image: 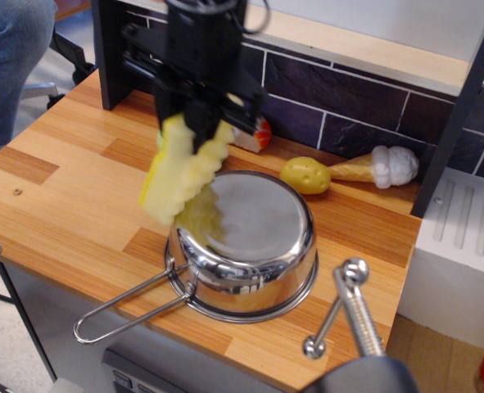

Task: Wipe pot with sponge

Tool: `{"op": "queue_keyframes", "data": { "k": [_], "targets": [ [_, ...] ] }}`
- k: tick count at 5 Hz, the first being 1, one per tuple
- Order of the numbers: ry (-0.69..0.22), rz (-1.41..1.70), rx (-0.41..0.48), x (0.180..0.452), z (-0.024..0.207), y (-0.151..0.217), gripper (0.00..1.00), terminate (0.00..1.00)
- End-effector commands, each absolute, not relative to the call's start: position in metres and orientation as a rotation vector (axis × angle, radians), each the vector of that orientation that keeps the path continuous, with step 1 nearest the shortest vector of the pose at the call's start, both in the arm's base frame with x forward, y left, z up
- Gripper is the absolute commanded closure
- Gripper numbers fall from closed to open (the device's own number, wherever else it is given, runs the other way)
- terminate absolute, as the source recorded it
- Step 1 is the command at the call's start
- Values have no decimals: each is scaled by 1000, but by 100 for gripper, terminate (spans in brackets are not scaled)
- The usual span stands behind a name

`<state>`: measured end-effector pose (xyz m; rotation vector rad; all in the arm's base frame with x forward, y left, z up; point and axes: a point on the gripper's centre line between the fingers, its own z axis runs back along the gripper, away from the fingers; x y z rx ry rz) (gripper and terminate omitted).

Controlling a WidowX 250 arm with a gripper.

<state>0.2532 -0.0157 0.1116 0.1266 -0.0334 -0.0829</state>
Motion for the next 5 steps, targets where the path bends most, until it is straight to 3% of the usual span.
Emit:
{"op": "queue_keyframes", "data": {
  "k": [1, 5],
  "targets": [
    [-49, -73, 147, 261, 103, -41, 100, 0],
    [-22, -39, 193, 284, 93, -100, 100, 0]
  ]
}}
